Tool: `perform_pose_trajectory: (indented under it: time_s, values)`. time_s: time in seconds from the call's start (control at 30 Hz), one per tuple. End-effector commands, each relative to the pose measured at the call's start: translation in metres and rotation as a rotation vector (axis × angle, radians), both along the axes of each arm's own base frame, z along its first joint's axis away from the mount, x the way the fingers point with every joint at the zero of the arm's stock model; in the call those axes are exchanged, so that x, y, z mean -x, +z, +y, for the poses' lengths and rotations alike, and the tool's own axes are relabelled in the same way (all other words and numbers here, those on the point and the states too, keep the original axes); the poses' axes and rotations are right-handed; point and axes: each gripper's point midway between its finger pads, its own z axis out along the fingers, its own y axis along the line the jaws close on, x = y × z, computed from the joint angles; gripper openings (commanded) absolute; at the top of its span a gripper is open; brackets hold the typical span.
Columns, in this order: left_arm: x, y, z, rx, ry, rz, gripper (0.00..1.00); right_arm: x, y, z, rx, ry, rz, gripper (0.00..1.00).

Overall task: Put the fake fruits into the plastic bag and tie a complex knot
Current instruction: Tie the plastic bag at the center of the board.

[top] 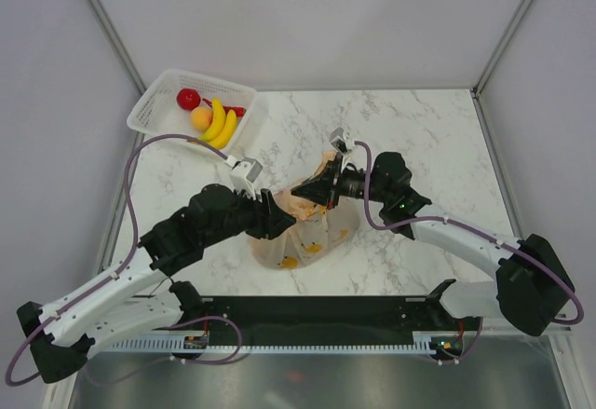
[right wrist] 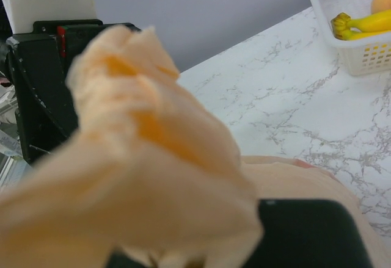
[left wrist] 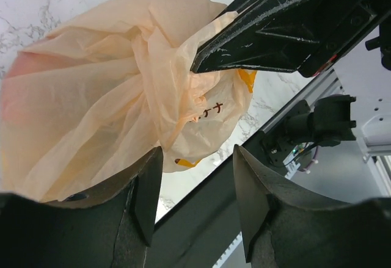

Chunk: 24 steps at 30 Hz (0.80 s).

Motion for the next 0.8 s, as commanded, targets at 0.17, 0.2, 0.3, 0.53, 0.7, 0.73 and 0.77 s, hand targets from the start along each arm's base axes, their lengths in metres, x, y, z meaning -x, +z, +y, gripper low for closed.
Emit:
perform_pose_trajectory:
  time_s: [0.17, 0.2, 0.3, 0.53, 0.7, 0.73, 0.77]
  values:
    - [-0.001, 0.009, -0.018, 0.243, 0.097, 0.169, 0.74, 0.0, 0.028, -0.007, -0.079, -0.027, -0.086, 0.0]
    - [-0.007, 0.006, -0.016, 0.256, 0.143, 0.173, 0.78, 0.001, 0.028, -0.007, -0.082, -0.026, -0.085, 0.0]
    - [-0.02, 0.001, -0.015, 0.31, 0.22, 0.179, 0.8, 0.003, 0.031, -0.008, -0.09, -0.027, -0.093, 0.0]
    - [-0.046, 0.005, -0.022, 0.361, 0.305, 0.131, 0.74, 0.007, 0.035, -0.01, -0.104, -0.018, -0.097, 0.0]
    - [-0.05, 0.016, -0.03, 0.432, 0.302, 0.117, 0.6, 0.006, 0.032, -0.009, -0.1, -0.017, -0.092, 0.0]
    - [-0.049, 0.016, -0.031, 0.433, 0.298, 0.119, 0.57, 0.007, 0.032, -0.009, -0.101, -0.015, -0.091, 0.0]
    - [-0.048, 0.016, -0.032, 0.435, 0.293, 0.123, 0.56, 0.007, 0.032, -0.009, -0.101, -0.015, -0.091, 0.0]
